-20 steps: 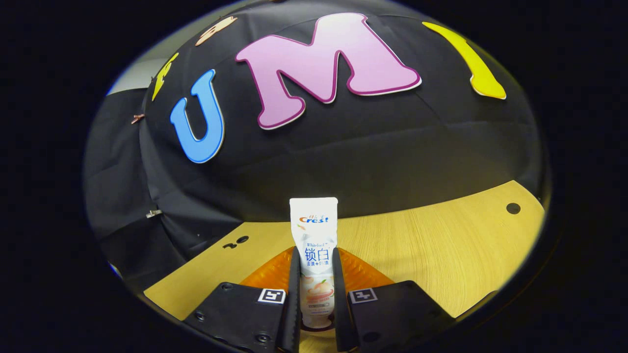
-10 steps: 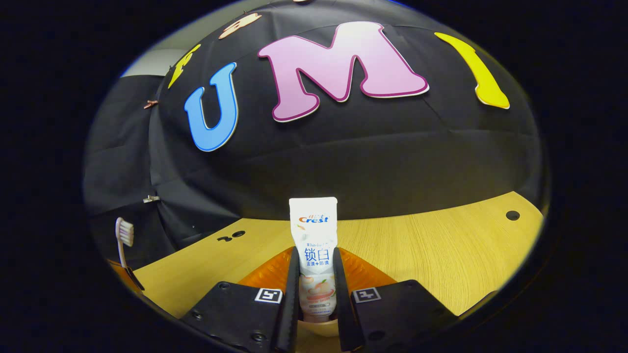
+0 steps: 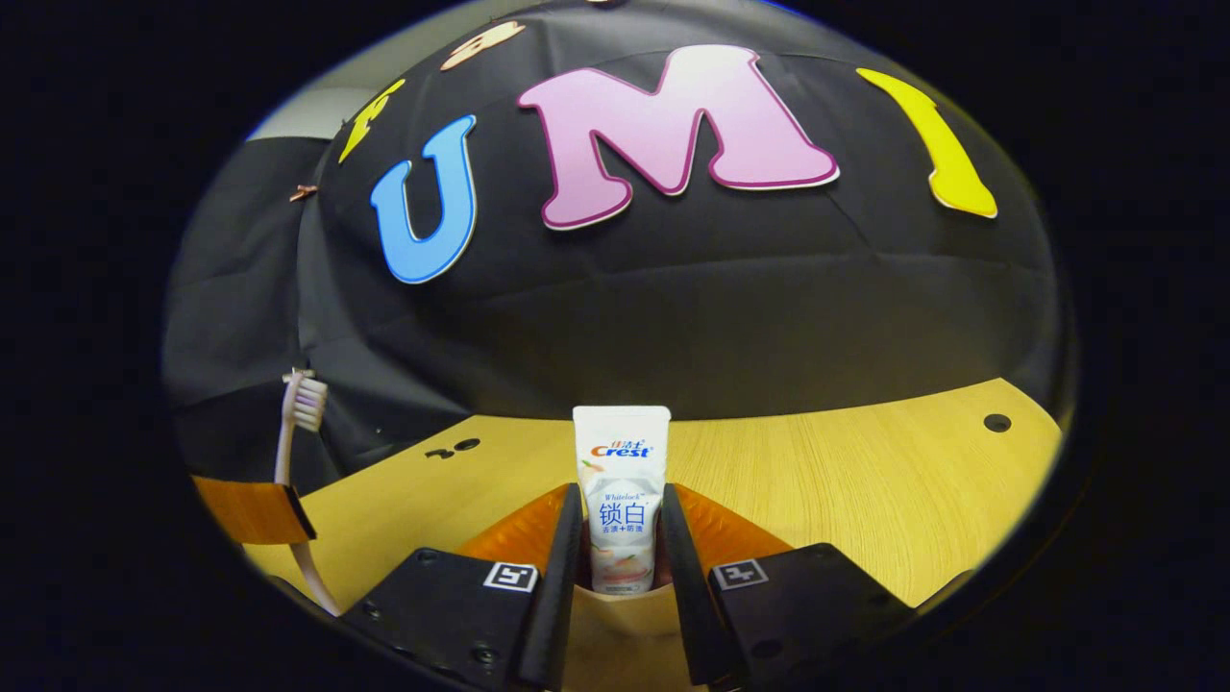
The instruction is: Put the toothbrush and toothpaste on the desktop into the cup, then pick up the cup and place it on the coaster on the desktop.
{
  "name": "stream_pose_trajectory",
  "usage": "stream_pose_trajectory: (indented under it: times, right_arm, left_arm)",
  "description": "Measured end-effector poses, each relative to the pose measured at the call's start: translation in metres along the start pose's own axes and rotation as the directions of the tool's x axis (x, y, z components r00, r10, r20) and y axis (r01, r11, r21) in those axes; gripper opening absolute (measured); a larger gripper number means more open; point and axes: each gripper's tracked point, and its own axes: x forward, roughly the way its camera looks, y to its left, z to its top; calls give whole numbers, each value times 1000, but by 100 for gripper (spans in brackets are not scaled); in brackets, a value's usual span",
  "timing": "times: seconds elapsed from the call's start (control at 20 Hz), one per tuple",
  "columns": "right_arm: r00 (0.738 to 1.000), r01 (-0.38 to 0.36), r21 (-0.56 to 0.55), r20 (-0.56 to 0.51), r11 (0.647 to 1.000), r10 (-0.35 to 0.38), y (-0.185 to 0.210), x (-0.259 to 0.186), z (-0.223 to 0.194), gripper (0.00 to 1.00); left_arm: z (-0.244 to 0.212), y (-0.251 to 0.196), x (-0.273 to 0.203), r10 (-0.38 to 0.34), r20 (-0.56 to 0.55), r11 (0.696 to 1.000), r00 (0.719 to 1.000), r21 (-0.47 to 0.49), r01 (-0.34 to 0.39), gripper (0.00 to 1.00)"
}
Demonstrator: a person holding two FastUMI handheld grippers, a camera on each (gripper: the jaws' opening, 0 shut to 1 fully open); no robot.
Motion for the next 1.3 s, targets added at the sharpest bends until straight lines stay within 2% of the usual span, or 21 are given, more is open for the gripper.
stream_pose_trajectory:
  times: [0.05, 0.15, 0.2, 0.25, 0.3, 0.5, 0.7, 1.0, 1.3]
  right_arm:
    - [1000, 5, 17, 13, 1000, -5, -4, -4, 4, 51]
    - [999, 24, 36, 24, 999, -25, -15, -15, 13, 51]
    - [998, 54, 36, 15, 998, -55, -26, -21, 13, 43]
    - [996, 85, 42, 9, 995, -86, -37, -29, 14, 52]
    - [994, 107, 56, 9, 993, -108, -45, -37, 14, 52]
    - [987, 157, 127, -29, 979, -155, -67, -65, -4, 52]
    - [973, 230, 191, -81, 954, -218, -93, -91, -27, 52]
    - [966, 248, 242, -138, 938, -219, -106, -107, -45, 52]
    - [965, 249, 263, -154, 932, -214, -115, -108, -52, 52]
  left_arm:
    - [5, -2, 3, -4, 17, 1000, 1000, 3, 4, 6]
    - [17, -10, 11, -26, 53, 1000, 998, 10, 26, 6]
    - [24, -14, 15, -34, 76, 999, 997, 17, 33, 6]
    - [30, -17, 22, -38, 96, 999, 995, 26, 36, 11]
    - [35, -20, 29, -39, 111, 999, 993, 33, 36, 6]
    - [55, -33, 58, -50, 159, 998, 986, 44, 43, 6]
    - [77, -45, 81, -54, 260, 997, 964, 60, 40, 6]
    - [62, -32, 117, 14, 303, 999, 953, 36, -26, 6]
    - [30, -23, 138, 68, 274, 995, 959, 50, -85, 7]
